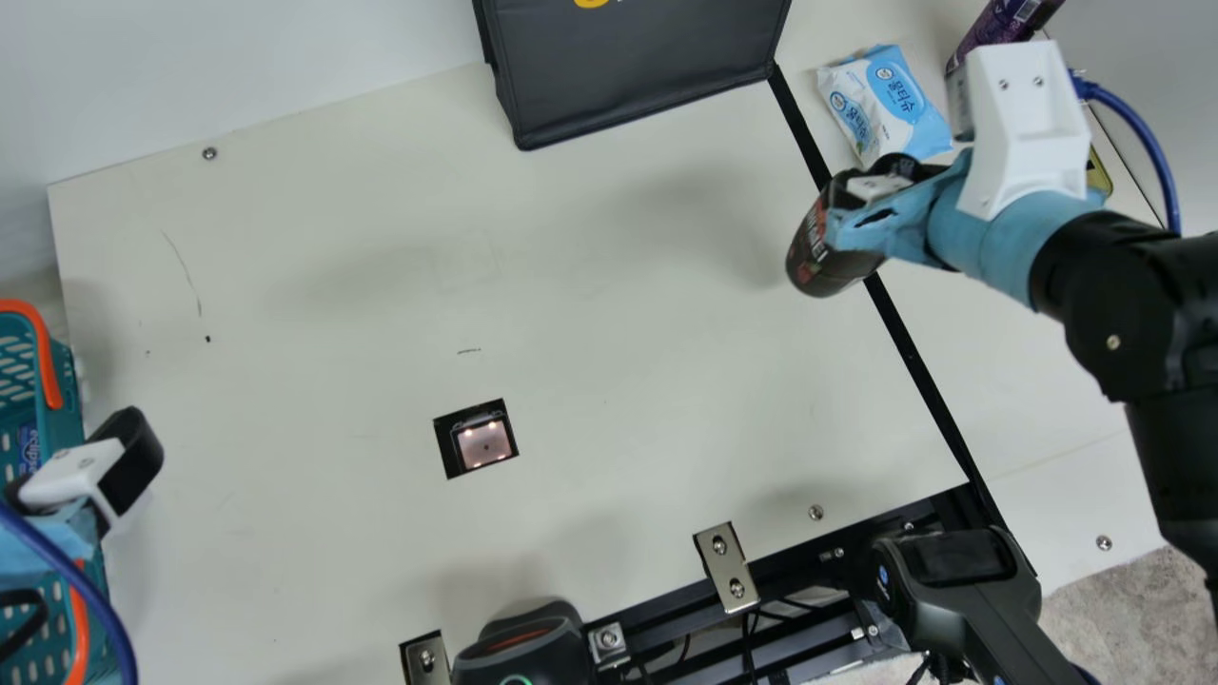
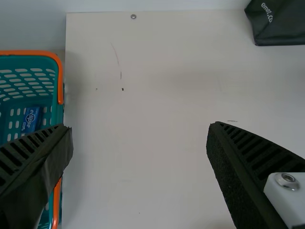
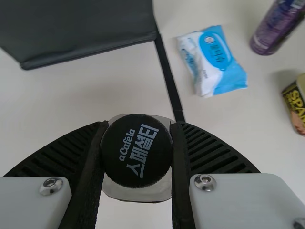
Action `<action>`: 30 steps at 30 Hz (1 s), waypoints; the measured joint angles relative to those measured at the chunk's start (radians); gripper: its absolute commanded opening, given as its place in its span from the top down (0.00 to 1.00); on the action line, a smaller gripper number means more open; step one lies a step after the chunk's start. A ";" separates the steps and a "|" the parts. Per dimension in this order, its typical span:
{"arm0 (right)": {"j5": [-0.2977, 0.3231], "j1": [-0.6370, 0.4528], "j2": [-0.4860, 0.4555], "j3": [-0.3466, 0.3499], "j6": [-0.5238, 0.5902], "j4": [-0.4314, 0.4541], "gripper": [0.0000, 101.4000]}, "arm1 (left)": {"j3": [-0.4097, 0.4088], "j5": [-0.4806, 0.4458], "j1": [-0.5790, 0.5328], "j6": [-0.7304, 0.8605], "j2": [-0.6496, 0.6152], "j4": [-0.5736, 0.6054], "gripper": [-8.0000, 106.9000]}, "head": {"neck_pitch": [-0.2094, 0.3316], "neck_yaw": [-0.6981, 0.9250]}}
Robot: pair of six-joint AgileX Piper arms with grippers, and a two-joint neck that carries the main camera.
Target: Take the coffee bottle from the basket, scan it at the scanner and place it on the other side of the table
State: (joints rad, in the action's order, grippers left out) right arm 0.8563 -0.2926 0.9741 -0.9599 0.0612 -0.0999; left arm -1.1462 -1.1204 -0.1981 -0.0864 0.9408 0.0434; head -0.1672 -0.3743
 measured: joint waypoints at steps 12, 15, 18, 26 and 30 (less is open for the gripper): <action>-0.066 -0.363 0.147 -0.037 0.419 -0.222 1.00 | 0.000 0.000 0.000 0.000 0.000 0.000 0.15 | 0.000 0.000; -0.079 -0.421 0.183 -0.045 0.518 -0.258 1.00 | 0.000 0.000 0.000 0.000 0.000 0.000 0.15 | 0.000 0.000; -0.094 -0.458 0.216 -0.051 0.614 -0.295 1.00 | 0.000 0.000 0.000 0.000 0.000 0.000 0.15 | 0.000 0.000; -0.112 -0.511 0.298 -0.057 0.821 -0.377 1.00 | 0.000 0.000 0.000 0.000 0.000 0.000 0.15 | 0.000 0.000; -0.127 -0.523 0.336 -0.058 0.906 -0.415 1.00 | 0.000 0.000 0.000 0.000 0.000 0.000 0.15 | 0.000 0.000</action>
State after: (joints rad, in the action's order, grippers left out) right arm 0.7290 -0.8161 1.3103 -1.0177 0.9671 -0.5145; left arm -1.1462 -1.1204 -0.1981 -0.0864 0.9408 0.0434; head -0.1672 -0.3743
